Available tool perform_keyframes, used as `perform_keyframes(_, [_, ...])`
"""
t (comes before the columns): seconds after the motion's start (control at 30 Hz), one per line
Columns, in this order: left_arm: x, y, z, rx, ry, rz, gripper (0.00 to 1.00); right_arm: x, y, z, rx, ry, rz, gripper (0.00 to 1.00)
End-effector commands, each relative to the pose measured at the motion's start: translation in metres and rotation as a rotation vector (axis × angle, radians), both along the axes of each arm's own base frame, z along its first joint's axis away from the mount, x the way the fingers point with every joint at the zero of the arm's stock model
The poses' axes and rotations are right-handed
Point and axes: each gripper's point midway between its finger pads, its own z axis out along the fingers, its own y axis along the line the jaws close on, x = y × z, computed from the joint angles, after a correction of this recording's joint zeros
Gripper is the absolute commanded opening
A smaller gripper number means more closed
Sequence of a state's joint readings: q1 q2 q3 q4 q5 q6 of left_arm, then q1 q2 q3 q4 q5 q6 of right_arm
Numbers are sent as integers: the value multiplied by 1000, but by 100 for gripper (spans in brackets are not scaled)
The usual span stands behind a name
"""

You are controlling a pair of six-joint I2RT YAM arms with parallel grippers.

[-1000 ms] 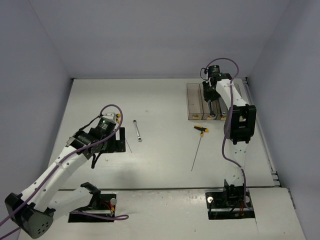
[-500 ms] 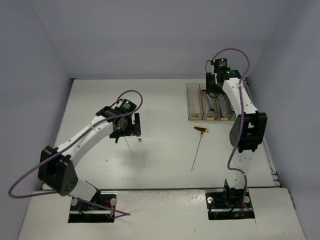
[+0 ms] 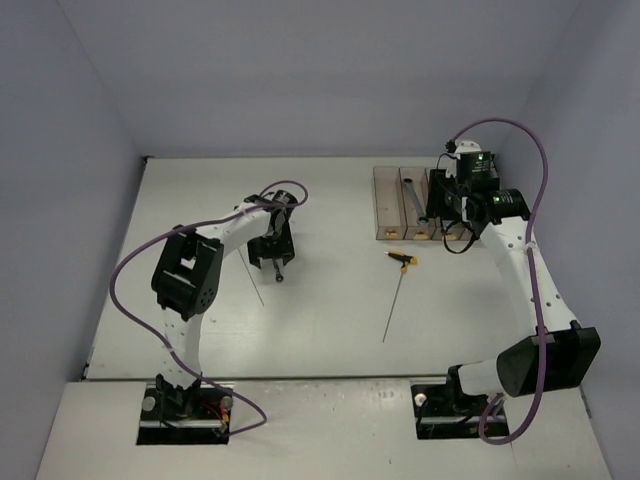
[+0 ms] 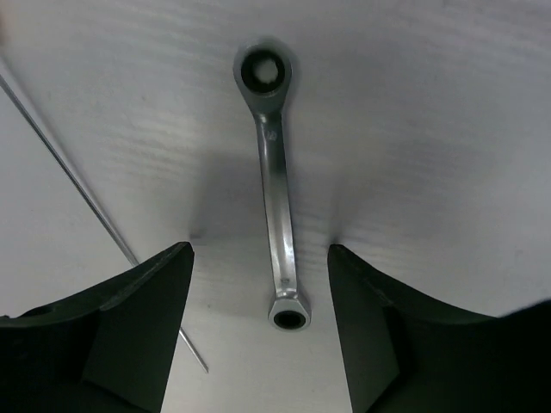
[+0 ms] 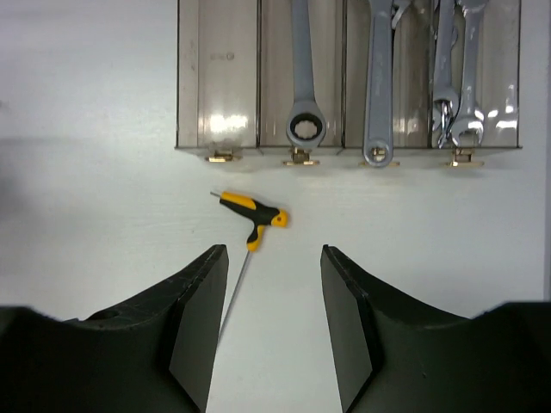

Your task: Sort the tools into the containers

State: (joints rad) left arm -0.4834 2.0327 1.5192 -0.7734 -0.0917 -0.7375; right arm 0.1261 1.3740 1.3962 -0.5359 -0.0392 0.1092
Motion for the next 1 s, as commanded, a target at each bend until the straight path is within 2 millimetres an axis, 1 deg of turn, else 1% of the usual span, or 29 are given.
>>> perform_keyframes(0.0, [30, 0, 23, -43, -96, 41, 56, -14, 8, 12, 49, -60, 23, 45])
perform_keyframes(0.03, [32, -1, 22, -48, -101, 42, 54, -17, 8, 7, 54, -50, 25, 45])
perform_keyframes(0.13, [33, -3, 13, -50, -87, 49, 46, -24, 10, 4, 69, -47, 29, 45])
perform_keyframes(0.23, [25, -2, 1, -49, -59, 66, 30, -28, 11, 1, 72, -41, 34, 45])
perform_keyframes(0.3, [21, -3, -4, -59, -51, 75, 27, -28, 12, 2, 77, -41, 38, 45])
perform_keyframes(0.37, [14, -4, -9, -67, -36, 84, 27, -28, 12, 0, 78, -37, 41, 45])
perform_keyframes(0.47, [8, -11, -13, -83, -30, 80, 26, -27, 13, -6, 81, -20, 42, 45])
perform_keyframes(0.5, [7, -12, -14, -83, -27, 81, 24, -27, 14, -8, 83, -16, 44, 45])
perform_keyframes(0.53, [4, -12, -17, -80, -20, 82, 16, -27, 14, -10, 86, -11, 46, 45])
perform_keyframes(0.57, [3, -11, -18, -77, -17, 87, 16, -27, 16, -10, 91, -10, 49, 45])
perform_keyframes(0.6, [4, -9, -16, -76, -27, 88, 3, -27, 20, -10, 107, -10, 64, 45])
perform_keyframes(0.67, [6, -9, -8, -80, -42, 76, 0, -27, 26, -8, 133, -10, 80, 45])
perform_keyframes(0.7, [7, -10, -3, -85, -54, 69, 0, -27, 29, -7, 145, -12, 91, 45])
perform_keyframes(0.77, [13, -14, 19, -116, -105, 42, 0, -28, 40, -3, 188, -16, 128, 45])
perform_keyframes(0.8, [16, -17, 34, -142, -137, 19, 0, -27, 47, -1, 212, -23, 148, 45])
perform_keyframes(0.83, [21, -26, 44, -190, -167, -2, 0, -30, 58, 2, 250, -24, 190, 46])
perform_keyframes(0.87, [21, -32, 53, -228, -184, -18, 0, -30, 65, 5, 272, -29, 210, 46])
perform_keyframes(0.9, [20, -37, 68, -273, -217, -35, 0, -30, 75, 9, 291, -45, 239, 46])
perform_keyframes(0.93, [23, -45, 72, -313, -229, -49, 0, -31, 78, 9, 307, -41, 243, 47])
perform_keyframes(0.97, [20, -52, 85, -376, -259, -59, 0, -30, 88, 14, 324, -57, 265, 47])
